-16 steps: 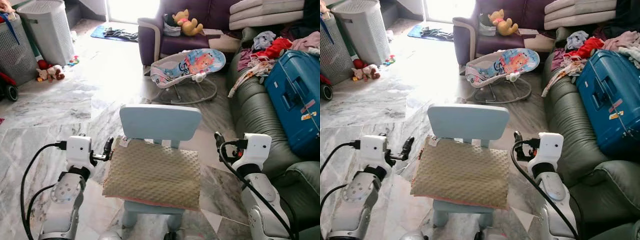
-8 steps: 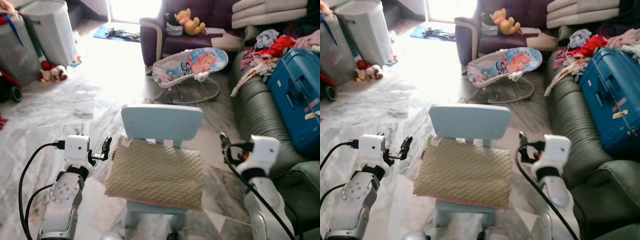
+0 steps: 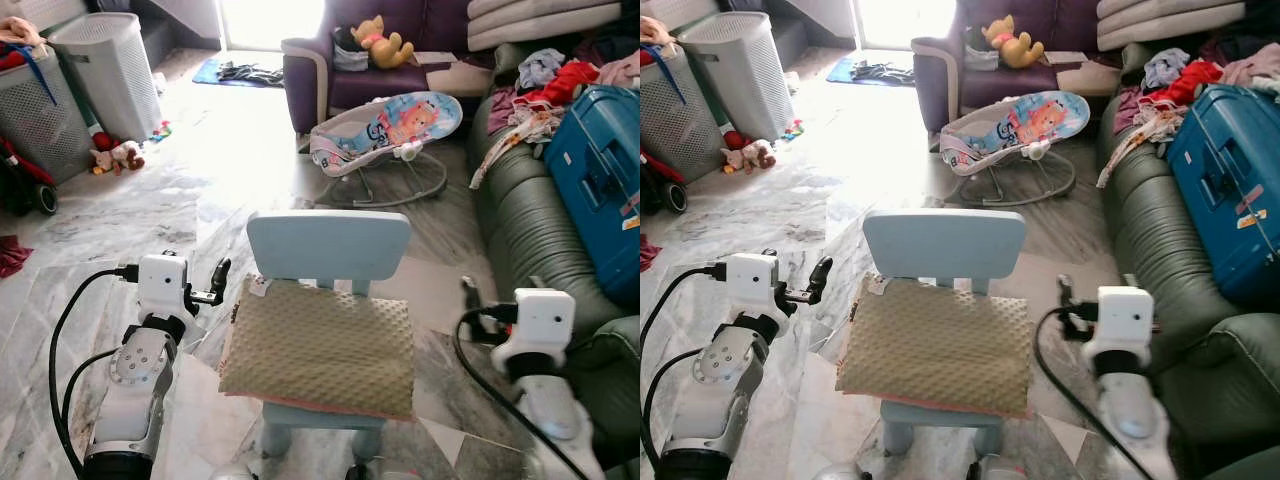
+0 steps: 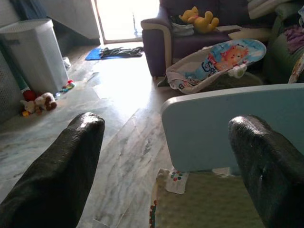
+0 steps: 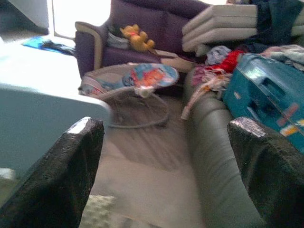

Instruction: Move the pillow to the sofa

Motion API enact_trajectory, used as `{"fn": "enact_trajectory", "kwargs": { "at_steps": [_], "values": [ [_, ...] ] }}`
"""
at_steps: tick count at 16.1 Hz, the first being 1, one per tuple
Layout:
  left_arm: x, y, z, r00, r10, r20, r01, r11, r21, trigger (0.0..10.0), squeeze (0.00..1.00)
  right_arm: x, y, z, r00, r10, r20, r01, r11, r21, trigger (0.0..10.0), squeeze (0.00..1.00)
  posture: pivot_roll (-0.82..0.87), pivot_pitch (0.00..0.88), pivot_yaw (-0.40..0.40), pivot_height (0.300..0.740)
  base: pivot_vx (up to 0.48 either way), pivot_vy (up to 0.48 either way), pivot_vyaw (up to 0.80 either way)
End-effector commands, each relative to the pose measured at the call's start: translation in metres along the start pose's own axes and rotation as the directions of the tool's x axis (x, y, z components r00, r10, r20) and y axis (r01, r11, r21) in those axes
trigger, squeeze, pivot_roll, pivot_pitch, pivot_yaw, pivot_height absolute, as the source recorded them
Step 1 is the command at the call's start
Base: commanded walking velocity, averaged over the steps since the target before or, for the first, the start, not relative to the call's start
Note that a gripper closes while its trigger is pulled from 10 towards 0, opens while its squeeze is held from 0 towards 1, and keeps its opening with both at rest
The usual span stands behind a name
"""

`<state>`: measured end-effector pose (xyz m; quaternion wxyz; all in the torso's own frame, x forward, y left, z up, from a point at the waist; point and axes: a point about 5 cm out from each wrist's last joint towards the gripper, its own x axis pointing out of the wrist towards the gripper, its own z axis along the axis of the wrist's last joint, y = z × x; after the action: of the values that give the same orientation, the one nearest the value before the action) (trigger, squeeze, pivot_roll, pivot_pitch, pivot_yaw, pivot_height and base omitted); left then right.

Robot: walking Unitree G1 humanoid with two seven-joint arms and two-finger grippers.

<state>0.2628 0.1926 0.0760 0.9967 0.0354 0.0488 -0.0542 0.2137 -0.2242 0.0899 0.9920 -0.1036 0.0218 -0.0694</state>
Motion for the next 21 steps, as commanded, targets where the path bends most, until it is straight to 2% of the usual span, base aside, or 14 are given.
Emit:
{"fn": "enact_trajectory", "kwargs": {
  "at_steps": [1, 2, 4, 5, 6, 7, 12, 18, 21],
  "values": [
    [-0.002, -0.001, -0.001, 1.0, 0.007, 0.003, -0.007, 1.0, 0.005, 10.0, 0.0, 0.001, -0.003, -0.01, 1.0, 0.006, -0.014, -0.005, 0.998, 0.068, 10.0, 0.0, -0.04, 0.0, 0.014, 0.736, 0.0, 0.0, 0.0],
    [-0.001, -0.002, -0.001, 1.0, 0.012, 0.01, -0.013, 1.0, 0.019, 10.0, 0.0, 0.004, -0.003, -0.01, 0.999, -0.002, 0.053, 0.0, 0.999, 0.047, 10.0, 0.0, -0.03, 0.0, 0.014, 0.736, 0.0, 0.0, 0.0],
    [-0.001, -0.003, 0.0, 1.0, 0.027, 0.015, -0.027, 1.0, 0.006, 10.0, 0.0, 0.006, 0.0, -0.018, 1.0, -0.016, 0.008, 0.015, 0.996, 0.084, 10.0, 0.0, -0.02, 0.0, 0.008, 0.736, 0.0, 0.0, 0.0],
    [-0.001, -0.002, 0.001, 0.999, 0.036, 0.019, -0.036, 0.999, 0.015, 10.0, 0.0, 0.006, 0.005, -0.018, 1.0, 0.008, 0.017, -0.009, 0.998, 0.069, 10.0, 0.0, -0.02, 0.0, 0.006, 0.736, 0.0, 0.0, 0.0],
    [-0.001, 0.0, 0.001, 0.999, 0.044, 0.02, -0.045, 0.999, 0.026, 10.0, 0.0, 0.006, 0.011, -0.021, 0.999, 0.036, 0.017, -0.037, 0.992, 0.12, 10.0, 0.0, -0.01, 0.0, 0.001, 0.736, 0.0, 0.0, 0.0],
    [-0.001, 0.0, 0.0, 0.999, 0.048, 0.021, -0.049, 0.998, 0.036, 10.0, 0.0, 0.008, 0.013, -0.021, 0.998, 0.046, 0.038, -0.05, 0.99, 0.128, 10.0, 0.0, -0.01, 0.0, -0.001, 0.736, 0.0, 0.0, 0.0],
    [0.0, -0.002, -0.003, 0.998, 0.059, 0.004, -0.059, 0.998, 0.03, 10.0, 0.0, 0.016, 0.017, -0.021, 0.997, 0.06, 0.038, -0.066, 0.984, 0.167, 10.0, 0.0, 0.0, 0.0, -0.012, 0.736, 0.0, 0.0, 0.0],
    [0.005, -0.007, -0.001, 0.998, 0.054, 0.014, -0.054, 0.998, 0.023, 10.0, 0.0, 0.021, 0.017, -0.024, 0.997, 0.071, 0.037, -0.076, 0.981, 0.177, 10.0, 0.0, -0.01, 0.0, -0.019, 0.736, 0.0, 0.0, -0.74],
    [0.006, -0.009, 0.002, 0.998, 0.057, 0.035, -0.057, 0.998, -0.005, 10.0, 0.0, 0.024, 0.019, -0.017, 0.995, 0.087, 0.056, -0.096, 0.98, 0.175, 10.0, 0.0, -0.01, 0.0, -0.025, 0.736, 0.0, 0.0, 0.0]
  ]
}}
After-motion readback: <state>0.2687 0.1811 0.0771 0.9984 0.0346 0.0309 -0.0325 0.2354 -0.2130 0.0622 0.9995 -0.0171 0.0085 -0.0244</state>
